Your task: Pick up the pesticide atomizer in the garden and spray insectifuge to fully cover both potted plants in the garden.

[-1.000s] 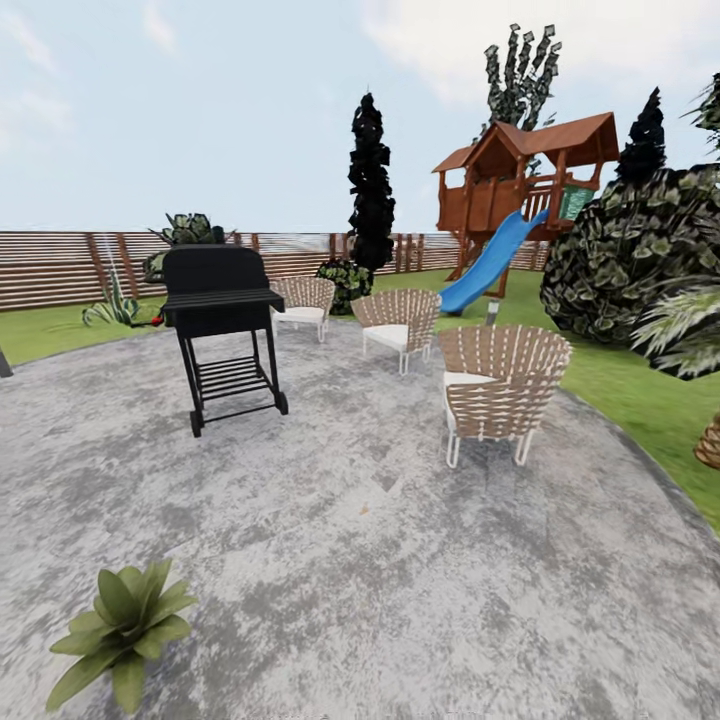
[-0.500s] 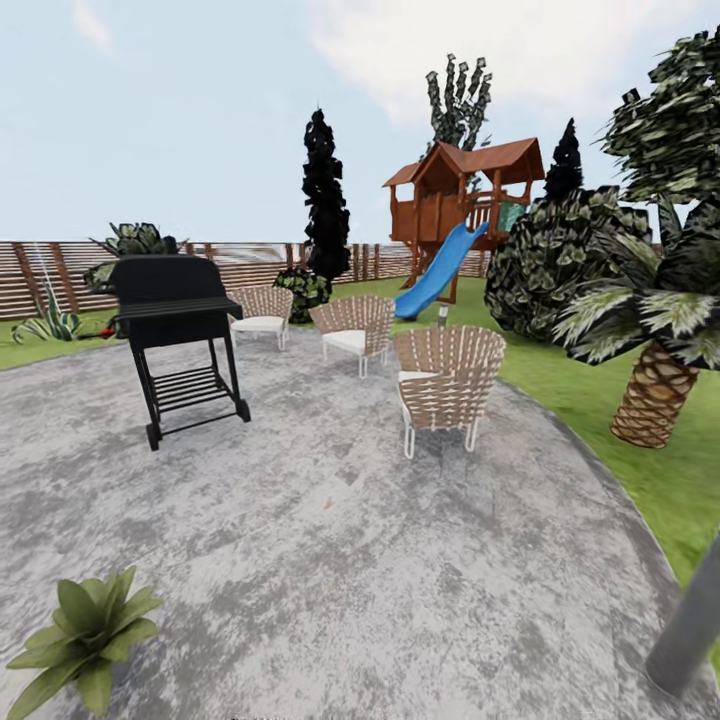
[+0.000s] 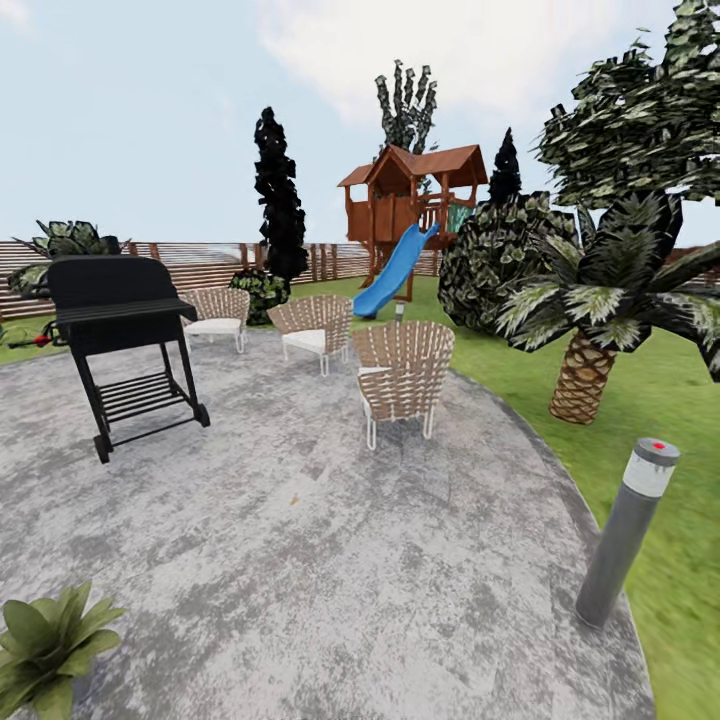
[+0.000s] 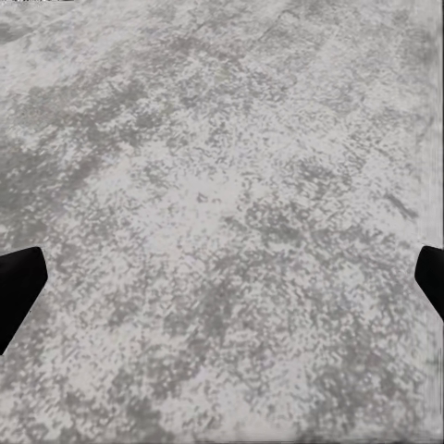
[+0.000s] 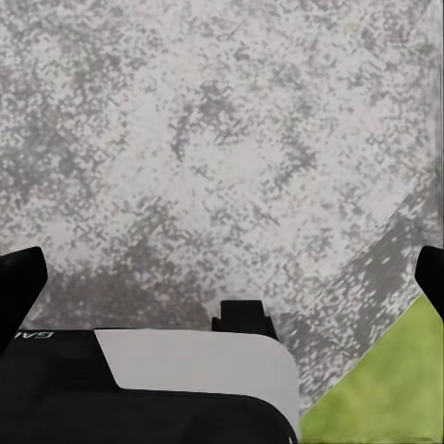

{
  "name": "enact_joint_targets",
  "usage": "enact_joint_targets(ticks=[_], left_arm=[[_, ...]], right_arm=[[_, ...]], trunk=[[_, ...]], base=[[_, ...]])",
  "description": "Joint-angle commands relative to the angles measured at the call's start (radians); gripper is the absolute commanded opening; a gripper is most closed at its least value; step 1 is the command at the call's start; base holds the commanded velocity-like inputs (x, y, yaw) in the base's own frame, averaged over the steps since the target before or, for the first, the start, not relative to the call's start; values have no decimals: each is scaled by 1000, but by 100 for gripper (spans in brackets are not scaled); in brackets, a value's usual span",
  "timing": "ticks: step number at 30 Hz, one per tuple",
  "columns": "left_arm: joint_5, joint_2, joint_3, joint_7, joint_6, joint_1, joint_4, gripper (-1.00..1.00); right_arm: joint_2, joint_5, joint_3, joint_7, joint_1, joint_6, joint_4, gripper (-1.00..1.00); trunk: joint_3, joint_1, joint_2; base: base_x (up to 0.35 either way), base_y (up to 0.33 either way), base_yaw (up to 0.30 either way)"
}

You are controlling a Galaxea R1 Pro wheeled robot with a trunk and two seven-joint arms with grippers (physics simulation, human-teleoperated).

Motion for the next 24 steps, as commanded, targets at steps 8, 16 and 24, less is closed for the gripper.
enact_joint_targets(ticks=[8, 16, 24], left_arm=[[0, 0, 0, 1, -3, 0, 1, 100], [0, 0, 0, 1, -3, 0, 1, 100], [0, 0, -1, 0, -3, 0, 1, 100]], right_arm=[[0, -1, -1, 0, 0, -1, -1, 100], [0, -1, -1, 0, 0, -1, -1, 100], [0, -1, -1, 0, 0, -1, 0, 100]], trunk=[[-1, 0, 0], [-1, 0, 0], [-1, 0, 0]], base=[[-114, 0, -268], [-14, 0, -267], [-1, 0, -268]])
